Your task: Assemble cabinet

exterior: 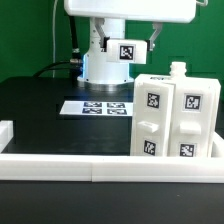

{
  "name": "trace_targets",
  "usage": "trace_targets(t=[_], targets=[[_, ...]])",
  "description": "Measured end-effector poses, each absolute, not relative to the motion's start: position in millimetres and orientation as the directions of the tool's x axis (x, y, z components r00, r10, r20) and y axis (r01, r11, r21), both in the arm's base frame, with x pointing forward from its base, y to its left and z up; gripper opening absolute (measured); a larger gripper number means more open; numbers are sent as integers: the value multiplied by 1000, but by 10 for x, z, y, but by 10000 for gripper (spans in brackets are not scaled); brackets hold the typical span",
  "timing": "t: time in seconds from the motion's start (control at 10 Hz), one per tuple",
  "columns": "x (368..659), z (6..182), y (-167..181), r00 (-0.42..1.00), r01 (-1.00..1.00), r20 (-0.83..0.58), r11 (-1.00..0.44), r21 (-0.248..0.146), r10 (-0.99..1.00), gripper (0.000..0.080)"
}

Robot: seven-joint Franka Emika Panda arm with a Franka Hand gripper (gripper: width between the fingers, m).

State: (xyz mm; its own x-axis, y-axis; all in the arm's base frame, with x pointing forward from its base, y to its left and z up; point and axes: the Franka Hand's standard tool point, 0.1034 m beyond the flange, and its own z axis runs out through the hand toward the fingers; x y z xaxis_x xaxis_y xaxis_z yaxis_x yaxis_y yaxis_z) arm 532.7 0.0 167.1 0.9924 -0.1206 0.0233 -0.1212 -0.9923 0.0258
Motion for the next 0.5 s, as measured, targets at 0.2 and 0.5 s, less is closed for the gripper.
trace_targets(t=[0.2,0.5], targets=[[5325,1664,0,992,-121,22,-992,26,-120,561],[5457,1735,267,995,-97,27,-995,19,-96,561]])
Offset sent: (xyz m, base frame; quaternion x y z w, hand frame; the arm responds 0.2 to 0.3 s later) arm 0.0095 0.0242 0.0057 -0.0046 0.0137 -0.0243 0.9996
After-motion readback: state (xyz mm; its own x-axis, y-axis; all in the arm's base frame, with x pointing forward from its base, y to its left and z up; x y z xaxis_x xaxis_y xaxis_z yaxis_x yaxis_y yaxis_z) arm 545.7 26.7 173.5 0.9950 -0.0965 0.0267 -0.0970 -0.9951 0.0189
